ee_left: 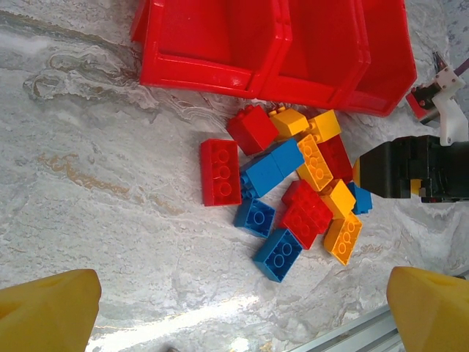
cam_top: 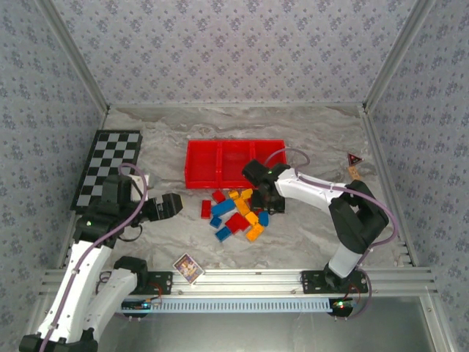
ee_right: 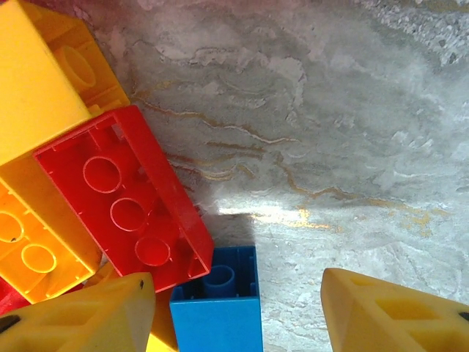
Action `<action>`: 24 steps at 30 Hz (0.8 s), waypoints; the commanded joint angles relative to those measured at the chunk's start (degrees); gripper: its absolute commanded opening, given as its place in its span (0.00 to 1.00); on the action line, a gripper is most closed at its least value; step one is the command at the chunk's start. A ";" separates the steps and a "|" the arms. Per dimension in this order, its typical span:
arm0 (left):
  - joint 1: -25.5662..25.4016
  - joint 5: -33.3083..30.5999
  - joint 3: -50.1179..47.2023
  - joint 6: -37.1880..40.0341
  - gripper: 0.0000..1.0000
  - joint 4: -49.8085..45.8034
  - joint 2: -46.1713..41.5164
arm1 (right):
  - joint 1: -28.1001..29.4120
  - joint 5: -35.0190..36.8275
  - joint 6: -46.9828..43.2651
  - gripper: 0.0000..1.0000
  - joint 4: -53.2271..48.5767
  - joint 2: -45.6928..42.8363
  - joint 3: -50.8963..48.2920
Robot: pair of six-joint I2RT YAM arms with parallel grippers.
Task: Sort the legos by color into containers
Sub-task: Pick up the lego from the bottom-center of the table.
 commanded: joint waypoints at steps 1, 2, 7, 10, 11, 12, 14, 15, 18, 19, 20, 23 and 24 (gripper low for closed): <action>-0.15 -0.29 0.12 0.01 1.00 0.74 -0.47 | 0.35 1.98 1.93 0.62 -1.47 -0.23 -0.89; -0.17 -0.29 0.07 0.01 1.00 0.77 -0.43 | 0.35 1.97 2.11 0.62 -0.96 -0.29 -1.14; -0.21 -0.28 -0.02 -0.08 1.00 0.83 -0.48 | 0.35 1.08 2.47 0.62 1.30 -0.42 -2.23; -0.34 -0.29 -0.03 -0.16 1.00 0.83 -0.53 | 0.38 1.07 2.74 0.61 1.36 -0.11 -2.58; -0.30 -0.29 -0.03 -0.16 1.00 0.83 -0.51 | 0.38 1.08 2.79 0.61 1.46 -0.02 -2.72; -0.29 -0.29 -0.04 -0.17 1.00 0.83 -0.50 | 0.39 1.09 2.82 0.61 1.54 0.02 -2.91; -0.39 -0.29 -0.02 -0.17 1.00 0.91 -0.54 | 0.44 1.07 2.95 0.61 1.81 -0.24 -3.65; -0.39 -0.29 -0.03 -0.17 1.00 0.91 -0.58 | 0.44 1.21 3.30 0.60 1.96 -0.53 -4.29; -0.57 -0.29 -0.03 -0.21 1.00 0.91 -0.59 | 0.47 1.37 3.78 0.57 1.94 -1.54 -5.85; -0.58 -0.29 -0.12 -0.25 1.00 0.94 -0.58 | 0.44 1.51 4.02 0.56 1.79 -1.90 -6.26; -0.64 -0.29 -0.11 -0.25 1.00 0.99 -0.66 | 0.46 1.68 4.27 0.56 1.53 -2.20 -6.70; -0.65 -0.29 -0.12 -0.25 1.00 1.00 -0.67 | 0.49 2.10 4.88 0.53 1.60 -3.16 -7.89; -0.65 -0.29 -0.19 -0.25 1.00 1.01 -0.67 | 0.48 2.09 4.82 0.51 1.75 -3.34 -8.06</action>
